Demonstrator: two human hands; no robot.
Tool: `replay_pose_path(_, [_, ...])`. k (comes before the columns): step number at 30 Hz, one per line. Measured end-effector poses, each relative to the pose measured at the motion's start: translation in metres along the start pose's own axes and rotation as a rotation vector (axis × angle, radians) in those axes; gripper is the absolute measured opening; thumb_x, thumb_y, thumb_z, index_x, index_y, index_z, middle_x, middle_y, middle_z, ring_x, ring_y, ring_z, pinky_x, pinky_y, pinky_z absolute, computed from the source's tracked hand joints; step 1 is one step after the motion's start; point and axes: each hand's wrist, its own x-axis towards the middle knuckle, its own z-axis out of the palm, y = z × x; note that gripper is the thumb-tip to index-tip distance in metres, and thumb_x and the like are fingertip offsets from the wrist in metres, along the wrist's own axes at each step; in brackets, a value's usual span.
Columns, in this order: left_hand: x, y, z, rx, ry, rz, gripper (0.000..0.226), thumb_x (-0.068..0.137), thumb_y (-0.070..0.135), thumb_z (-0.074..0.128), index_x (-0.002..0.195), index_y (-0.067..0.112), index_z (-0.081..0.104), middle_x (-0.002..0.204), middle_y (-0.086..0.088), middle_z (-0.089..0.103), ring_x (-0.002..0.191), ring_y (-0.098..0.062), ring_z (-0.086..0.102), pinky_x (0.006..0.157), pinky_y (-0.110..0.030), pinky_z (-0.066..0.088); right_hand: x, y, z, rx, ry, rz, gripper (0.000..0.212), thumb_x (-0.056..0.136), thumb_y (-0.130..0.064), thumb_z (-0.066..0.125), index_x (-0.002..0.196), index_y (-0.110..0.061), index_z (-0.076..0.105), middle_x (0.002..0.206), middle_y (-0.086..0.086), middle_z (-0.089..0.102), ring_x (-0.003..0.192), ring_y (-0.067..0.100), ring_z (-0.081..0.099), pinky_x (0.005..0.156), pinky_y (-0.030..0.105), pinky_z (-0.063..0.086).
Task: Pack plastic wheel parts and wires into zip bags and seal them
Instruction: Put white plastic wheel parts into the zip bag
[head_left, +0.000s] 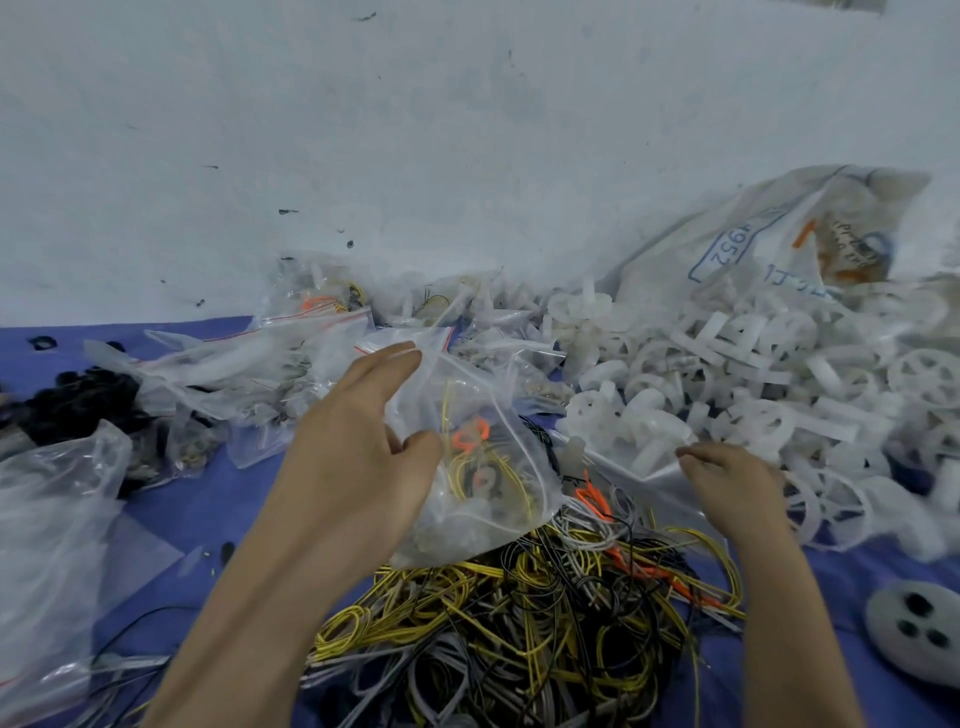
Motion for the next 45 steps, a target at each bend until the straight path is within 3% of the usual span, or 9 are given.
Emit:
replay_pose_path(5, [-0.002, 0.002, 0.001, -0.039, -0.025, 0.012, 0.058, 0.087, 0.011, 0.055, 0.139, 0.032, 0.041, 0.141, 0.024, 0.037, 0.051, -0.007, 0.054, 0.063, -0.022, 0.04, 0.001, 0.002, 0.003, -0.039, -0.038, -0.021, 0.027, 0.095, -0.029, 0.052, 0.117, -0.024, 0.066, 0.142, -0.005, 0.046, 0.136, 0.027, 0.029, 0.112, 0.037, 0.018])
replay_pose_path(12, [-0.001, 0.003, 0.001, -0.052, -0.039, 0.0, 0.058, 0.085, 0.013, 0.055, 0.138, 0.033, 0.043, 0.139, 0.026, 0.039, 0.051, -0.007, 0.054, 0.061, -0.021, 0.04, -0.004, -0.006, 0.005, -0.057, 0.094, 0.035, 0.026, 0.093, -0.03, 0.053, 0.117, -0.031, 0.063, 0.152, -0.005, 0.028, 0.137, 0.03, 0.023, 0.11, 0.054, 0.019])
replay_pose_path(16, [-0.002, 0.003, 0.002, -0.067, -0.052, 0.005, 0.058, 0.086, 0.011, 0.055, 0.138, 0.034, 0.042, 0.139, 0.028, 0.037, 0.052, -0.009, 0.054, 0.064, -0.023, 0.041, 0.002, -0.01, 0.013, -0.173, -0.037, 0.005, 0.033, 0.095, -0.039, 0.046, 0.125, -0.033, 0.057, 0.157, -0.008, 0.015, 0.143, 0.027, 0.013, 0.113, 0.057, 0.01])
replay_pose_path(21, [-0.004, 0.006, 0.002, -0.068, -0.069, 0.011, 0.057, 0.087, 0.01, 0.055, 0.137, 0.034, 0.043, 0.135, 0.024, 0.043, 0.051, -0.003, 0.054, 0.064, -0.021, 0.04, 0.01, -0.007, 0.01, -0.167, -0.044, -0.005, 0.033, 0.096, -0.038, 0.045, 0.121, -0.024, 0.062, 0.146, -0.008, 0.035, 0.138, 0.026, 0.025, 0.112, 0.057, 0.013])
replay_pose_path(26, [-0.004, 0.008, 0.003, -0.059, -0.075, 0.016, 0.057, 0.082, 0.017, 0.054, 0.137, 0.033, 0.045, 0.134, 0.03, 0.039, 0.057, -0.003, 0.053, 0.074, -0.027, 0.043, 0.006, -0.007, 0.011, -0.2, -0.075, 0.051, 0.036, 0.096, -0.036, 0.044, 0.13, -0.033, 0.054, 0.152, -0.012, 0.024, 0.141, 0.026, 0.007, 0.111, 0.057, 0.009])
replay_pose_path(34, [-0.004, 0.006, 0.002, -0.033, -0.054, 0.028, 0.057, 0.086, 0.009, 0.054, 0.137, 0.031, 0.045, 0.133, 0.025, 0.042, 0.051, -0.004, 0.054, 0.065, -0.023, 0.038, 0.013, -0.011, 0.003, 0.123, 0.155, 0.01, 0.029, 0.093, -0.032, 0.056, 0.115, -0.018, 0.067, 0.143, -0.005, 0.038, 0.137, 0.028, 0.021, 0.11, 0.054, 0.02])
replay_pose_path(38, [-0.004, 0.007, 0.001, -0.033, -0.061, 0.029, 0.057, 0.087, 0.007, 0.054, 0.137, 0.032, 0.045, 0.135, 0.025, 0.043, 0.067, 0.001, 0.06, 0.072, -0.022, 0.039, 0.017, -0.005, 0.0, 0.35, 0.292, 0.03, 0.037, 0.09, -0.032, 0.06, 0.121, -0.014, 0.063, 0.145, -0.003, 0.033, 0.139, 0.028, 0.023, 0.111, 0.055, 0.024])
replay_pose_path(42, [-0.005, 0.008, 0.0, -0.024, -0.067, 0.038, 0.056, 0.086, 0.007, 0.054, 0.137, 0.031, 0.045, 0.136, 0.027, 0.04, 0.069, 0.0, 0.06, 0.076, -0.027, 0.043, 0.017, 0.003, 0.01, 0.229, 0.245, 0.084, 0.046, 0.089, -0.039, 0.06, 0.127, -0.014, 0.059, 0.148, -0.001, 0.03, 0.139, 0.029, 0.023, 0.113, 0.054, 0.017])
replay_pose_path(45, [-0.004, 0.008, 0.001, -0.018, -0.066, 0.04, 0.056, 0.086, 0.008, 0.053, 0.137, 0.031, 0.045, 0.135, 0.027, 0.039, 0.055, 0.0, 0.054, 0.075, -0.025, 0.039, 0.019, 0.005, 0.013, 0.225, 0.264, 0.092, 0.048, 0.088, -0.04, 0.06, 0.127, -0.013, 0.059, 0.146, -0.001, 0.031, 0.135, 0.03, 0.029, 0.113, 0.054, 0.017])
